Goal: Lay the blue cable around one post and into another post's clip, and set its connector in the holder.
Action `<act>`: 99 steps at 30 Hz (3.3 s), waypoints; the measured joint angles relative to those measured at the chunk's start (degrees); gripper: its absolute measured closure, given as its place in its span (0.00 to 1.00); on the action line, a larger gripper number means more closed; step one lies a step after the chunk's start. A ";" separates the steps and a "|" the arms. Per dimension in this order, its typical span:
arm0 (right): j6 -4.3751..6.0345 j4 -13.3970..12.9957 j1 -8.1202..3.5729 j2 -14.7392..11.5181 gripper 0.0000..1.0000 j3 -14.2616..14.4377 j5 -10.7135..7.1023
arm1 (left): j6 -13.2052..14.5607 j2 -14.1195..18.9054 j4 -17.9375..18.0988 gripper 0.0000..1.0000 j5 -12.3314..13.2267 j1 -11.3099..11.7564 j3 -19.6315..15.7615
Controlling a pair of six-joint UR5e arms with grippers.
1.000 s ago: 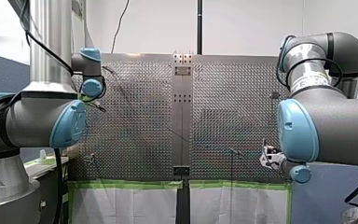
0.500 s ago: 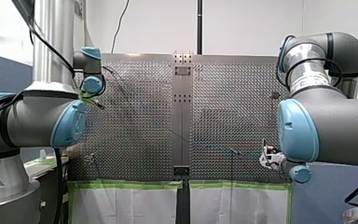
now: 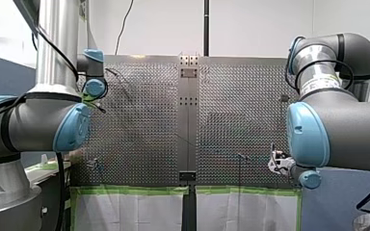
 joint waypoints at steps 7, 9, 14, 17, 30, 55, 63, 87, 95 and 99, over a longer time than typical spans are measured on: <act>-0.08 0.21 -1.13 -0.05 1.00 -0.05 0.02 | -0.11 -2.00 0.00 0.00 0.33 1.19 0.15; -0.08 0.46 -1.62 -0.06 1.00 -0.06 -0.12 | -0.21 -2.18 0.00 0.00 0.66 1.42 0.21; 0.09 1.35 -3.03 -0.50 1.00 -0.05 -0.39 | -0.55 -2.28 0.00 0.00 1.61 1.77 0.38; 0.37 1.89 -3.70 -1.46 1.00 -0.02 -0.48 | -0.52 -2.29 0.00 0.00 2.00 1.84 0.39; 1.71 3.45 -4.82 -7.78 1.00 1.43 -1.41 | -0.29 -2.30 0.00 0.00 2.52 1.61 0.42; 6.66 -0.95 -6.46 -16.74 1.00 3.03 0.46 | 0.46 -2.30 0.08 0.00 3.13 1.00 0.43; 3.11 2.33 -6.24 -17.08 1.00 3.36 2.47 | 0.85 -2.30 0.07 0.00 3.08 0.70 0.43; 0.24 11.89 -4.55 -27.79 1.00 3.41 2.17 | 1.54 -2.32 0.09 0.00 2.92 0.36 0.44; 2.30 12.31 -4.34 -31.70 1.00 3.37 1.93 | 1.56 -2.32 0.09 0.00 2.82 0.35 0.44; 4.19 12.40 -4.30 -32.46 1.00 3.37 1.73 | 1.55 -2.31 0.09 0.00 2.80 0.35 0.44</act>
